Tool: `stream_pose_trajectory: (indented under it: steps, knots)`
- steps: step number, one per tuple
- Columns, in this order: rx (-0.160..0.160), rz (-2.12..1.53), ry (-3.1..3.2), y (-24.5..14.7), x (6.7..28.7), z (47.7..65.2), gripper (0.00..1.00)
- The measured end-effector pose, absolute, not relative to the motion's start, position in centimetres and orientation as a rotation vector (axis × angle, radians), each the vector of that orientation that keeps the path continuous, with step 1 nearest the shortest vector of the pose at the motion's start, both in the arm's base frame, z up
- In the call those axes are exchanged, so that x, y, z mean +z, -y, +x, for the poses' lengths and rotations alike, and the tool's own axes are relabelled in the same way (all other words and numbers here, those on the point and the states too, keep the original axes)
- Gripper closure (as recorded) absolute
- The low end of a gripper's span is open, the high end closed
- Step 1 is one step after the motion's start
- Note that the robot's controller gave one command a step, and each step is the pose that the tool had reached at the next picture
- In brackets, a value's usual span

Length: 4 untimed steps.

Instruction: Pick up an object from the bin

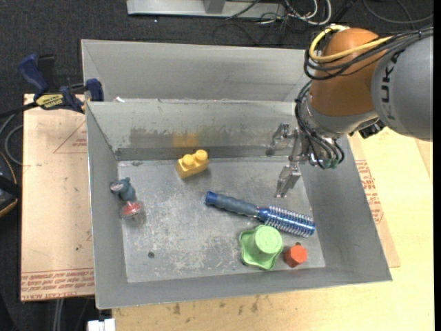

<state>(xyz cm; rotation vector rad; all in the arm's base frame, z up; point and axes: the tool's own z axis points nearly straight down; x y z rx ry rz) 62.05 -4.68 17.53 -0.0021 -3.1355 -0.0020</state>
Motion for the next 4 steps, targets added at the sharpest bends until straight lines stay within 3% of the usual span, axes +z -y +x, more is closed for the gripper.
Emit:
stream_pose_trajectory:
  steps: [1,2,3,4]
  knots:
    - [0.003,0.313,3.141,4.60,8.53,55.40,0.00]
    - [0.001,0.312,3.135,4.58,8.17,55.13,1.00]
    - [0.000,0.313,3.128,4.55,8.05,54.95,0.00]
    - [-0.001,0.315,3.136,4.47,8.18,55.17,1.00]
